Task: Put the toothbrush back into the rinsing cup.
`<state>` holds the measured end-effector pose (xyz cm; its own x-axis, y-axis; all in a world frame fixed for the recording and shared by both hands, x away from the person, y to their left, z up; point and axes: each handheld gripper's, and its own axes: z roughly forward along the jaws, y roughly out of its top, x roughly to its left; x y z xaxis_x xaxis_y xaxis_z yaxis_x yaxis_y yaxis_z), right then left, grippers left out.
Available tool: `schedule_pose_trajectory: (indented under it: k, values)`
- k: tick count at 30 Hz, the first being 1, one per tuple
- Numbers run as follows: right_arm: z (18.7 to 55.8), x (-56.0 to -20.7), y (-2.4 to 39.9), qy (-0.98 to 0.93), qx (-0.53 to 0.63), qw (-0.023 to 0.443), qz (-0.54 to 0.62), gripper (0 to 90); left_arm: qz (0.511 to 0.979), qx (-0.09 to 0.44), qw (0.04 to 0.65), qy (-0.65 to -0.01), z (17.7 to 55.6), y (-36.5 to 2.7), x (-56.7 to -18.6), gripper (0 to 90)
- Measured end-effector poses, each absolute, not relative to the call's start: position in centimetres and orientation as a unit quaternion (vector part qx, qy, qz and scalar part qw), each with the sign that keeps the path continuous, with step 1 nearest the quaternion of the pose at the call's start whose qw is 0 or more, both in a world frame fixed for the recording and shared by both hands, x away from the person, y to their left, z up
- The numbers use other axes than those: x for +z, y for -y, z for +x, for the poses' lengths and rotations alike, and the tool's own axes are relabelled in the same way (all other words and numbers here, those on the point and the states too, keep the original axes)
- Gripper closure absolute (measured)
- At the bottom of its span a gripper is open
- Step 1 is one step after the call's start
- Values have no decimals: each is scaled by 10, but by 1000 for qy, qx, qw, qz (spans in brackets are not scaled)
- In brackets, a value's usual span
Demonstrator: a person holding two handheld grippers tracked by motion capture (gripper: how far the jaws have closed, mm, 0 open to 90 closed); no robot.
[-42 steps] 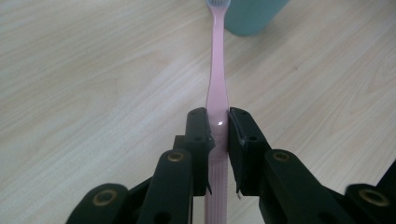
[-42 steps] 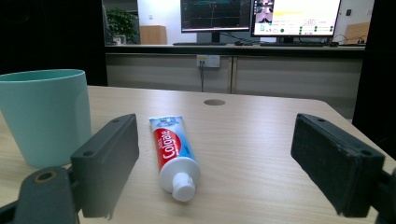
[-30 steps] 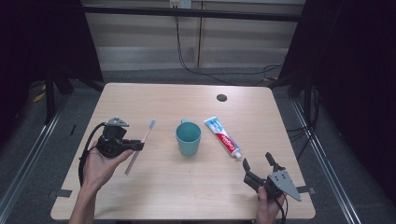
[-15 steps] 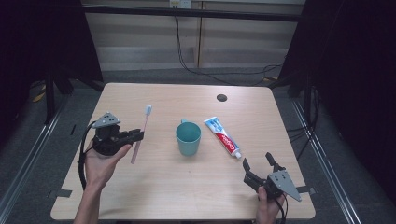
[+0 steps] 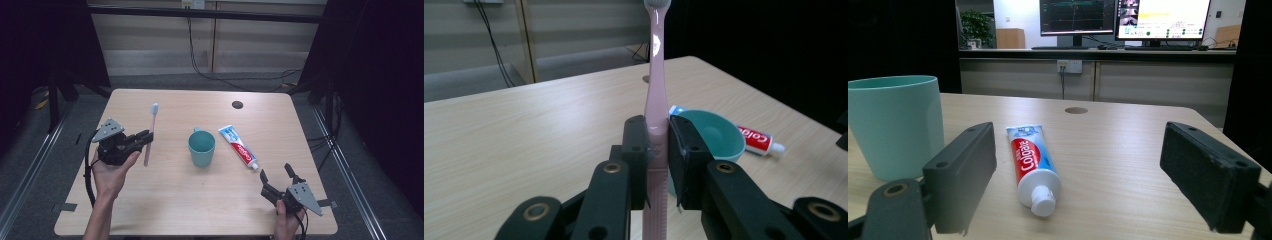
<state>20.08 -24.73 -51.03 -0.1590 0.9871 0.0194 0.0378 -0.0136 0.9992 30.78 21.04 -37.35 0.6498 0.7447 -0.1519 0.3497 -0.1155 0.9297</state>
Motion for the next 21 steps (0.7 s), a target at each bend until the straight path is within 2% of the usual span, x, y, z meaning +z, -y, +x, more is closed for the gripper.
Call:
schedule_pose_trajectory:
  k: [21]
  values:
    - [201, -510, 247, -544, 533, 445, 470, 143, 696, 209, 604, -328, 318, -193, -376, 789]
